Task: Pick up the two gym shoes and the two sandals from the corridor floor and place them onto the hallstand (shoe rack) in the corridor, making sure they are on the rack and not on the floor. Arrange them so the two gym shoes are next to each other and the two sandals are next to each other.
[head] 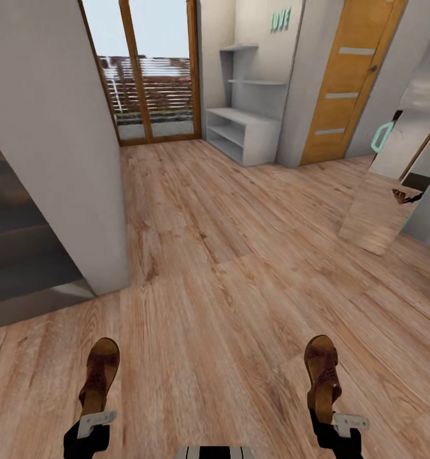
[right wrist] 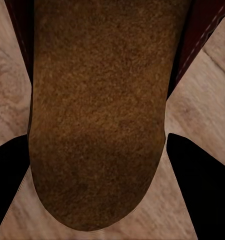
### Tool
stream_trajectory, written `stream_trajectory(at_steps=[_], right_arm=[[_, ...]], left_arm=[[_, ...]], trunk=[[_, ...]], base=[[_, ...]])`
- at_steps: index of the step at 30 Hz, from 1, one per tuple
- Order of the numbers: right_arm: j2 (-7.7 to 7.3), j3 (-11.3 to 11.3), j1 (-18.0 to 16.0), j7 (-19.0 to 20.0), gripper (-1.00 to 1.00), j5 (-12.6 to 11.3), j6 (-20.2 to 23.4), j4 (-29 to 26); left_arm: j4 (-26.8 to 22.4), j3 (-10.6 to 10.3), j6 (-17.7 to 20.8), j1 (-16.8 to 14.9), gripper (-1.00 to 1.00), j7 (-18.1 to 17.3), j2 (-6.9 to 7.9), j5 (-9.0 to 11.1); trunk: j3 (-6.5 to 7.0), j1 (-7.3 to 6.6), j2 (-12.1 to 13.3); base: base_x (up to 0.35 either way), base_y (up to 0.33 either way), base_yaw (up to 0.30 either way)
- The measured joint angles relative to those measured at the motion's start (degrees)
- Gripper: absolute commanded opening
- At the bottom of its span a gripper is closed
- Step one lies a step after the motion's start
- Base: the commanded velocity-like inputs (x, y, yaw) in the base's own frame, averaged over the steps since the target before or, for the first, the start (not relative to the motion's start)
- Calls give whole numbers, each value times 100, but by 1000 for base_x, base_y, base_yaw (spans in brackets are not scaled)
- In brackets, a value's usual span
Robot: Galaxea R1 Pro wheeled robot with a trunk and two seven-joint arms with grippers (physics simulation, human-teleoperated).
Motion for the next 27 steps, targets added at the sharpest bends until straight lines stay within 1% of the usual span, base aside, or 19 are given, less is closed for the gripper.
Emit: stream_trajectory(at_steps=[7,22,27], right_arm=[[7,-1,-3,-6,-100,-4,-4,-5],[8,-1,0,-6,-100,-3,-6,-8],[3,-1,-1,-7,-100,-3,-6,-2]], left_arm=[[1,0,0,0,-100,1,2,0],[1,0,-8,0,-100,0,2,-8],[1,-13,-16,0,-100,-6,-5,-10]], trunk=[[167,-18,9],[627,-57,29],[671,-56,30]], base=[[0,0,-3],[0,0,0],[4,0,0]])
